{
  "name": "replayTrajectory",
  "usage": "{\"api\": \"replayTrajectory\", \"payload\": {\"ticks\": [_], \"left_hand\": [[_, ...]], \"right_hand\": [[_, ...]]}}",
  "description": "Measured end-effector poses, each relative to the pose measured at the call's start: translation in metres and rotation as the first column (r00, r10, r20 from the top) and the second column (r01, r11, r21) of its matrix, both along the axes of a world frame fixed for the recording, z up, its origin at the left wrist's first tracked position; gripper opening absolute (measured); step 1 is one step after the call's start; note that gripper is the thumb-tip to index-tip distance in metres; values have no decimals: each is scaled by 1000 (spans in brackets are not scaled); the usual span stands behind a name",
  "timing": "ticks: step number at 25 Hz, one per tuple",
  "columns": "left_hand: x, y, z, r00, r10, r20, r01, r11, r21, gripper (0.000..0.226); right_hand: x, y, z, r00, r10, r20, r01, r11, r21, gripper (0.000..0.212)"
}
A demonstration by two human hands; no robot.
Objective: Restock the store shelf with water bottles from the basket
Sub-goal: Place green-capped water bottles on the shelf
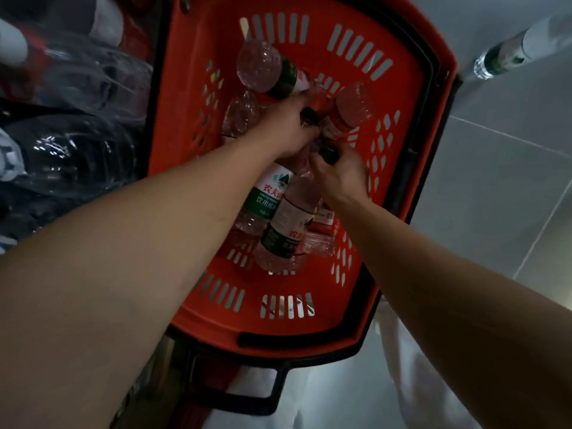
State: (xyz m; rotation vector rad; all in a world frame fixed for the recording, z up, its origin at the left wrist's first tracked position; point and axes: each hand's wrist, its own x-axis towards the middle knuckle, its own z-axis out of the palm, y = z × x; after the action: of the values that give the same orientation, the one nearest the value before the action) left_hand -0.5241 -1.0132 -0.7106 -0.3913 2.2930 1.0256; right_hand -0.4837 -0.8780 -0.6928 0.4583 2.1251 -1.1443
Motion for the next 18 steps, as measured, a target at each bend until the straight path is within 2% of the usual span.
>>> {"api": "replayTrajectory", "payload": {"ticks": [5, 9, 12, 15, 18], "left_hand": [[0, -14, 12, 997, -64, 30, 65, 997, -51, 60], [46, -35, 55, 1000, -4, 3, 5, 992, -123, 50], [96, -49, 97, 985, 150, -82, -160, 977, -142, 51], [133, -51, 150, 911, 334, -243, -375, 916, -146, 49], [153, -44, 222, 832, 436, -344, -515, 837, -186, 48]], "right_hand": [[9, 5, 14, 998, 34, -58, -35, 999, -10, 34], [26, 12, 50, 985, 110, -135, -113, 994, -14, 32], [32, 14, 93, 960, 169, -221, -174, 985, -3, 35], [24, 22, 144, 925, 225, -307, -228, 973, 24, 35], [11, 30, 210, 898, 258, -358, -288, 957, -33, 32]]}}
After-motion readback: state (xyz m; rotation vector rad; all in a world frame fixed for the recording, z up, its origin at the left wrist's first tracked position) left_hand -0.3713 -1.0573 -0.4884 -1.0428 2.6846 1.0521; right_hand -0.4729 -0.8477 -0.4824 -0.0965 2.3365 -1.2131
